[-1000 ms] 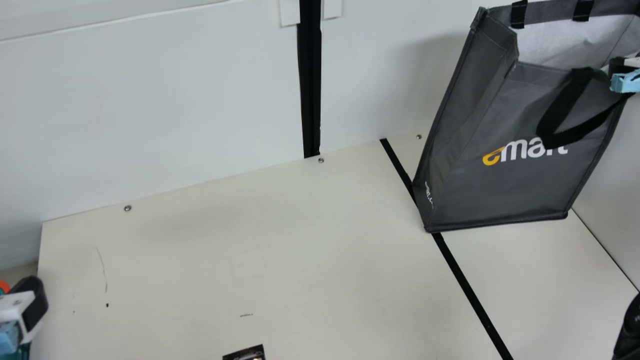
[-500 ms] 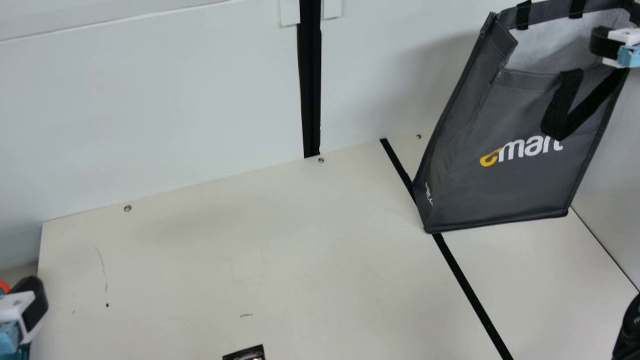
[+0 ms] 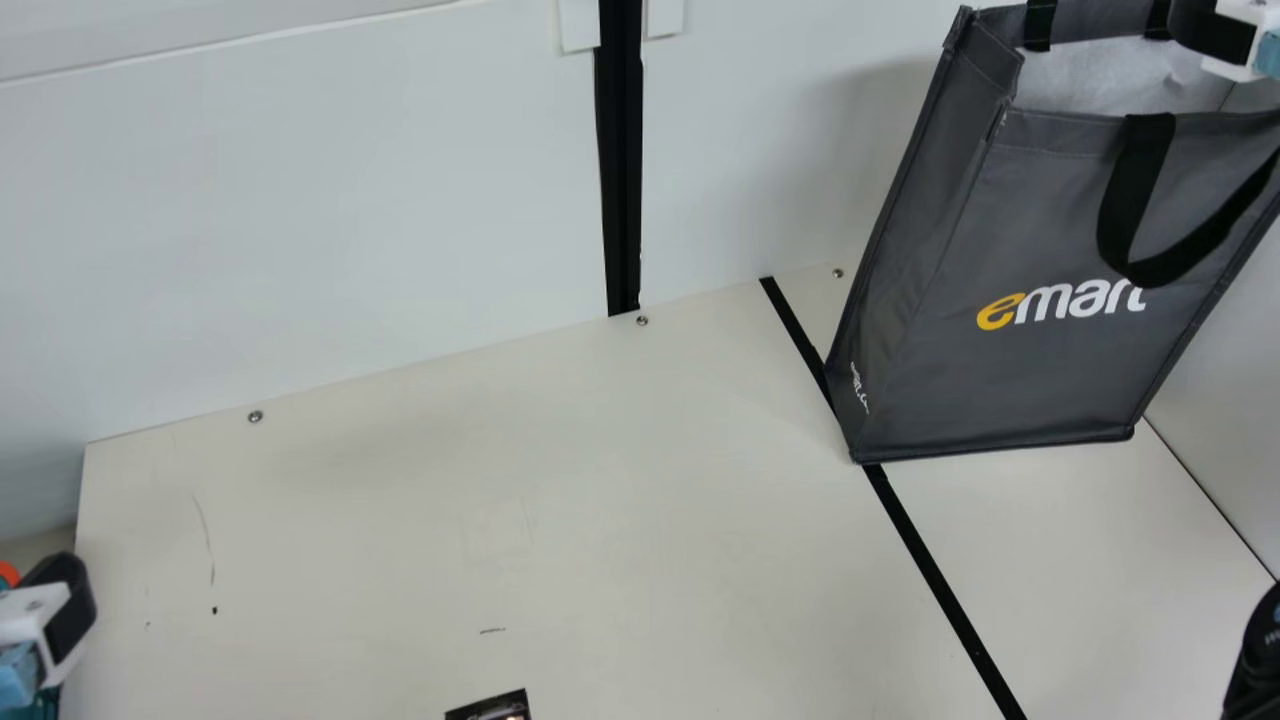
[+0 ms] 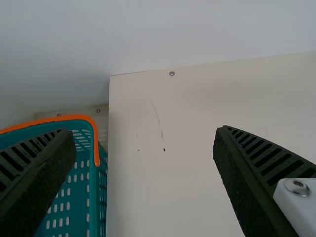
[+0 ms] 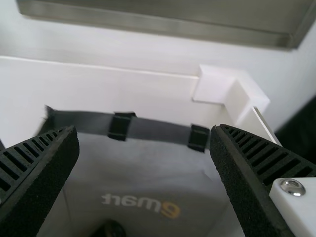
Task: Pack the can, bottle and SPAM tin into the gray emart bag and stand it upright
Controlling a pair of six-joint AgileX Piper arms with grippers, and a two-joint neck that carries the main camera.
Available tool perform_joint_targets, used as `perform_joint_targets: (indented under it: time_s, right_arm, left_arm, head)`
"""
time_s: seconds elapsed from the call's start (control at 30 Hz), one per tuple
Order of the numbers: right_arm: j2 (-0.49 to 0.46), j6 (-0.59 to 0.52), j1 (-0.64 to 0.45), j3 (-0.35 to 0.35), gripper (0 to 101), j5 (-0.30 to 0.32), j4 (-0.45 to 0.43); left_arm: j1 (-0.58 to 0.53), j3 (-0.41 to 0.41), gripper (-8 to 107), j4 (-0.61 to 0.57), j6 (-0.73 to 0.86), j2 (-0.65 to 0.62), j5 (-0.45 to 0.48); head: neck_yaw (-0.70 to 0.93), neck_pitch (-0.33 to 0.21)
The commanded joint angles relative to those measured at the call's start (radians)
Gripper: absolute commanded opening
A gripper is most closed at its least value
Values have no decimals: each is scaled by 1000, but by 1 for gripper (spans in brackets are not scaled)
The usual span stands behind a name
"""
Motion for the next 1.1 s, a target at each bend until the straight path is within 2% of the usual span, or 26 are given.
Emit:
perform_joint_targets:
  time_s: [0.0, 0.27, 0.47, 0.67, 1.07]
  right_arm:
    - [-4, -1, 8, -7, 95, -2, 10]
    - [-44, -12, 83, 16, 95, -2, 51]
    - [-93, -15, 165, 82, 95, -20, 71]
    - [-160, -18, 264, 198, 95, -68, 87]
    - [-328, -13, 490, 510, 95, -221, 127]
  left_arm:
    - [0, 0, 90, 0, 0, 0, 0]
    - [0, 0, 90, 0, 0, 0, 0]
    - [0, 0, 90, 0, 0, 0, 0]
    - [0, 0, 90, 0, 0, 0, 0]
    - [0, 0, 90, 0, 0, 0, 0]
  head:
    - [-1, -23]
    - [-1, -23]
    - [-1, -23]
    - [-1, -23]
    - [-1, -23]
